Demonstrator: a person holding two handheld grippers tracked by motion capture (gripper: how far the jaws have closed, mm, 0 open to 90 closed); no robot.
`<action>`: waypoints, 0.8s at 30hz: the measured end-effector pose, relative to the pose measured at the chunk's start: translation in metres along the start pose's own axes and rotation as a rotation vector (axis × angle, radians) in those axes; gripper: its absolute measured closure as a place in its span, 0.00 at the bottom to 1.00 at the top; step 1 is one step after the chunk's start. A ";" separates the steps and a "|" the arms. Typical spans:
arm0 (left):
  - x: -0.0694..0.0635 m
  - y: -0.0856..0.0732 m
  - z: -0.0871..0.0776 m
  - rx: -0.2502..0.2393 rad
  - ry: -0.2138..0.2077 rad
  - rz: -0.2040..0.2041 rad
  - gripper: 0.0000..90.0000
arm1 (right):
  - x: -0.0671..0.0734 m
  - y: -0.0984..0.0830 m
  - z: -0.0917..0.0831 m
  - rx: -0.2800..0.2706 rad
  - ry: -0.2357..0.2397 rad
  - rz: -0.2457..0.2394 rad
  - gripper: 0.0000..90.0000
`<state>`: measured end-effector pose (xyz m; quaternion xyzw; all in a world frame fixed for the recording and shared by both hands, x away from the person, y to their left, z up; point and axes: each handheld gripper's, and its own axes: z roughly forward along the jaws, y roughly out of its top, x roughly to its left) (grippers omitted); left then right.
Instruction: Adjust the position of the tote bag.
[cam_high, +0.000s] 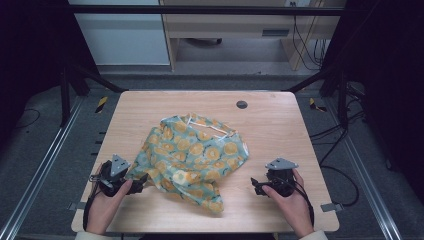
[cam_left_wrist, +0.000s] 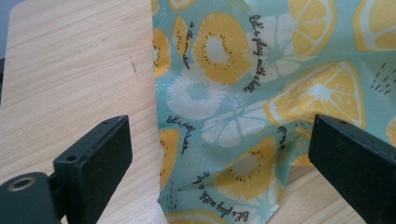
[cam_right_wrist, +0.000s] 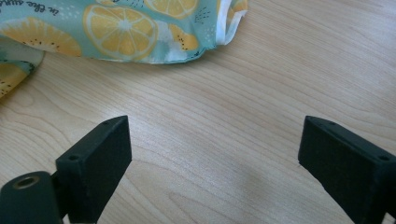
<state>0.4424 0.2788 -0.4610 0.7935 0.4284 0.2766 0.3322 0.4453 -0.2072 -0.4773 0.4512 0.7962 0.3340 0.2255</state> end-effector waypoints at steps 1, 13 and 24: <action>0.000 0.000 0.000 0.003 0.000 0.002 0.07 | 0.000 0.000 0.000 0.002 0.005 0.002 0.12; 0.000 -0.002 0.001 0.017 -0.001 0.004 0.07 | 0.001 0.000 0.002 0.013 -0.004 0.014 0.23; 0.003 -0.006 0.000 0.035 0.022 -0.009 0.07 | -0.013 0.032 0.019 0.022 0.017 0.033 0.26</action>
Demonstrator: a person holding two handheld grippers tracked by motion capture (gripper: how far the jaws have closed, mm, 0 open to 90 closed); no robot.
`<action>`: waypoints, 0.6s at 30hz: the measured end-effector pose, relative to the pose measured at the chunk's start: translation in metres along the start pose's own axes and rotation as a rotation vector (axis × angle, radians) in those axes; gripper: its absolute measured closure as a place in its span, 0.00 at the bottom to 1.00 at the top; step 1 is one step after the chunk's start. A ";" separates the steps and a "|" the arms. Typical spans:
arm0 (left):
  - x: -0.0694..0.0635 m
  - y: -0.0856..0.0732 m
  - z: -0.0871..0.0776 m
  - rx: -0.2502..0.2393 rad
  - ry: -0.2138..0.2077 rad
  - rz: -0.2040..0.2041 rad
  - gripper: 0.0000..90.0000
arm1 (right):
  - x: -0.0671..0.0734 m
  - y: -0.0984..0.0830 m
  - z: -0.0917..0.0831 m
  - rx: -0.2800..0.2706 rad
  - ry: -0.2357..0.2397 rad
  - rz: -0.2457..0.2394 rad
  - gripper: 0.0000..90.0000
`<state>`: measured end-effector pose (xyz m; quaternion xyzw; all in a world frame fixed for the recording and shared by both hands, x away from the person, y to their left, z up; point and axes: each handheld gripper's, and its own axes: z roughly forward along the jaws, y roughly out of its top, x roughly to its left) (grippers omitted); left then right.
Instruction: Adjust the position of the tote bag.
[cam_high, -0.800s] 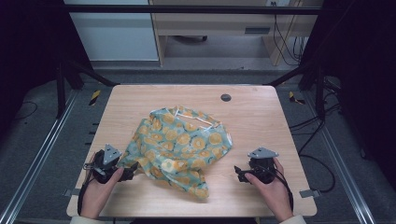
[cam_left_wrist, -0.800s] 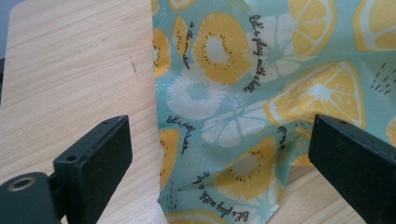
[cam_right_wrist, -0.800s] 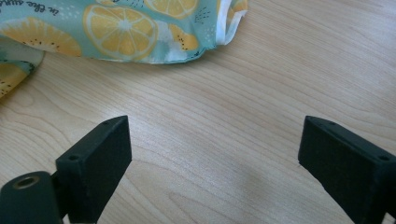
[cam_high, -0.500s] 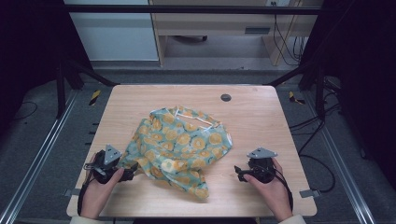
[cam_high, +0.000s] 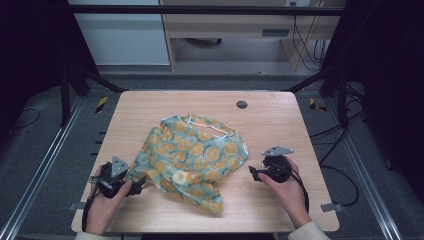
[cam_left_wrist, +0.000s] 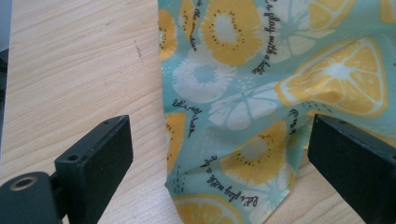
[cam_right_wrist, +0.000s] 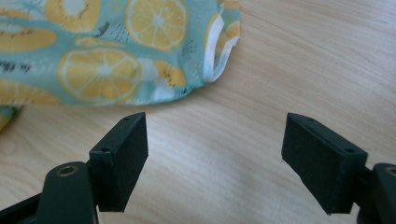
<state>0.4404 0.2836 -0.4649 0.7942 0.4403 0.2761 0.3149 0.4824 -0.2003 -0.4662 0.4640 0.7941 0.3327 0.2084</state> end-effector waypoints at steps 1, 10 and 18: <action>0.000 0.000 0.000 0.000 0.000 0.000 0.07 | 0.000 0.000 0.000 0.000 0.000 0.000 0.26; -0.002 0.000 -0.003 -0.007 -0.008 0.016 0.07 | -0.019 0.040 0.016 0.001 0.005 0.056 0.28; -0.003 0.000 -0.002 -0.006 -0.010 0.020 0.07 | -0.023 0.063 0.042 0.055 0.023 0.090 0.25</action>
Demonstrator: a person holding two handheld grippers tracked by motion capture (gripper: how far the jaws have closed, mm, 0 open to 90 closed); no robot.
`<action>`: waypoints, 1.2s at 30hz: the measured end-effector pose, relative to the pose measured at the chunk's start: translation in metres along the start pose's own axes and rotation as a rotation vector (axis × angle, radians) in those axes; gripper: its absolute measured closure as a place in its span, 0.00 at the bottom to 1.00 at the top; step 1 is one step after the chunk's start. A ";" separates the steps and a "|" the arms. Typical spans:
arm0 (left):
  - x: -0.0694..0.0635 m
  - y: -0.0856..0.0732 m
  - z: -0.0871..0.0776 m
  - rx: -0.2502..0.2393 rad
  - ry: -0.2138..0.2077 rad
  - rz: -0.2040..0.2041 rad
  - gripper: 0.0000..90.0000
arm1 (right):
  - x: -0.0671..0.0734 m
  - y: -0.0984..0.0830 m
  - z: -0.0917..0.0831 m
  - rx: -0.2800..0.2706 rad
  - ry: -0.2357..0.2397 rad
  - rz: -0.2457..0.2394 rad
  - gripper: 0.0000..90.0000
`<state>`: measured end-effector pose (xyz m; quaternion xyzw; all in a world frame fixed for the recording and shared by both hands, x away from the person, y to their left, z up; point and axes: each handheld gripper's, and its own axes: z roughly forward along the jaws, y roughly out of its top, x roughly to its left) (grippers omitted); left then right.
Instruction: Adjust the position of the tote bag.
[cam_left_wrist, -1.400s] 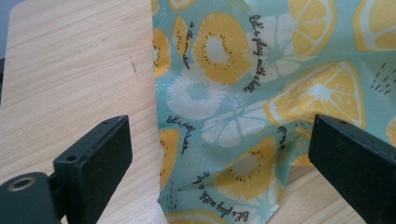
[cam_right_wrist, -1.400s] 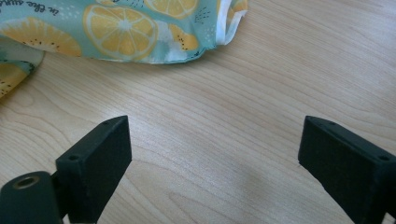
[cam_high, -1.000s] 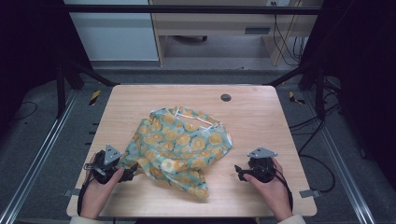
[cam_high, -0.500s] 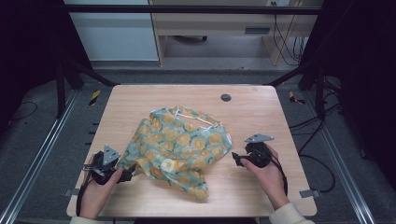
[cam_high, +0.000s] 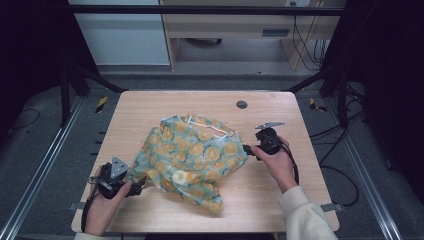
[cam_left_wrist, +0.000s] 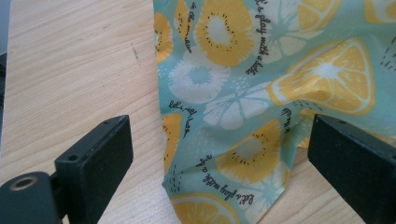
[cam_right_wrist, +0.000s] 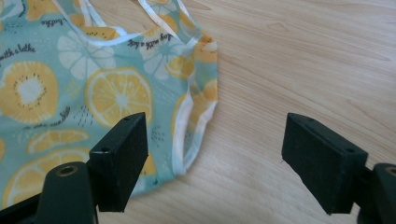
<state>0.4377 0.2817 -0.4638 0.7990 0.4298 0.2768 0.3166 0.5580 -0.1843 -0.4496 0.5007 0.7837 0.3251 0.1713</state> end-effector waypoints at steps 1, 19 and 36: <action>0.000 0.000 0.000 0.000 0.000 0.001 0.07 | 0.000 0.000 0.000 0.000 0.000 0.000 0.25; -0.004 0.003 0.002 0.014 0.009 0.030 0.07 | 0.022 -0.003 0.040 0.088 0.005 -0.025 0.29; -0.004 0.003 0.003 0.018 0.012 0.034 0.07 | 0.026 -0.004 0.041 0.099 -0.002 -0.077 0.52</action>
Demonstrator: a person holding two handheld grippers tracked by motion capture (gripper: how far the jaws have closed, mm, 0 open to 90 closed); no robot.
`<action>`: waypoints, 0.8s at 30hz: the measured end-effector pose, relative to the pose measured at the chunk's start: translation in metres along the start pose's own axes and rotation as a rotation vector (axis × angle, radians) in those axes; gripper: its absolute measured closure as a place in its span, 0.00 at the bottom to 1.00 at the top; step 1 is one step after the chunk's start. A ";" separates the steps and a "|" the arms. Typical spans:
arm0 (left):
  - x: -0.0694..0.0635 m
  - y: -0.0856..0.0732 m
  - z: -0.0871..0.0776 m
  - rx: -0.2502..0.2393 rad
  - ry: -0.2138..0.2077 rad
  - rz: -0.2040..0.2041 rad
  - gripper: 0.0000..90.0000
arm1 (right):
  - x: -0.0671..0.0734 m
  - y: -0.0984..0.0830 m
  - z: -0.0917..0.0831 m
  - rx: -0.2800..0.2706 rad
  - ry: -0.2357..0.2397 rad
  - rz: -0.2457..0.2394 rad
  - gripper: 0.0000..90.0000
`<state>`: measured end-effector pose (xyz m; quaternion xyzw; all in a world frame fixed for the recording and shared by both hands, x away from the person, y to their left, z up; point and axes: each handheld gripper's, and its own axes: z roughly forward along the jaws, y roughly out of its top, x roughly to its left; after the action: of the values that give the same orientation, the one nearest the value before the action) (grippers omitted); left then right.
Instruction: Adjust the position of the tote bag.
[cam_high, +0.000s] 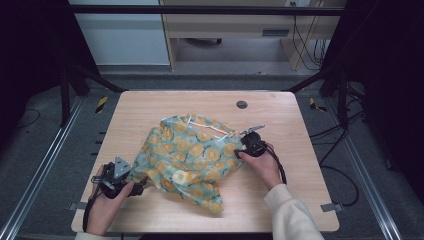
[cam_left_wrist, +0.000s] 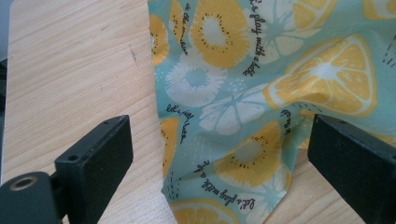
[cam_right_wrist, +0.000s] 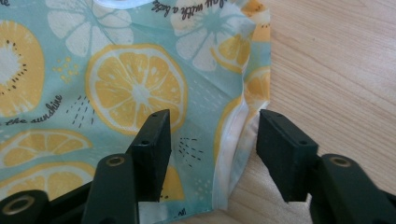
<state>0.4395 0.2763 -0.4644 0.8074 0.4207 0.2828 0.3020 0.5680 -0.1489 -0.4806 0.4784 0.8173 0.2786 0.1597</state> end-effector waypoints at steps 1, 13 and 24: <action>0.000 0.000 0.000 0.000 0.000 0.001 0.07 | 0.000 0.000 0.000 0.002 0.001 -0.002 0.53; -0.001 0.001 0.000 0.000 0.001 0.003 0.07 | 0.003 -0.001 0.001 0.009 0.024 -0.040 0.78; -0.001 0.000 0.000 -0.001 0.003 0.001 0.07 | 0.006 0.003 -0.004 -0.001 0.074 -0.071 0.99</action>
<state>0.4397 0.2756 -0.4643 0.8069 0.4206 0.2845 0.3016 0.5649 -0.1435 -0.4758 0.4386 0.8389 0.2906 0.1396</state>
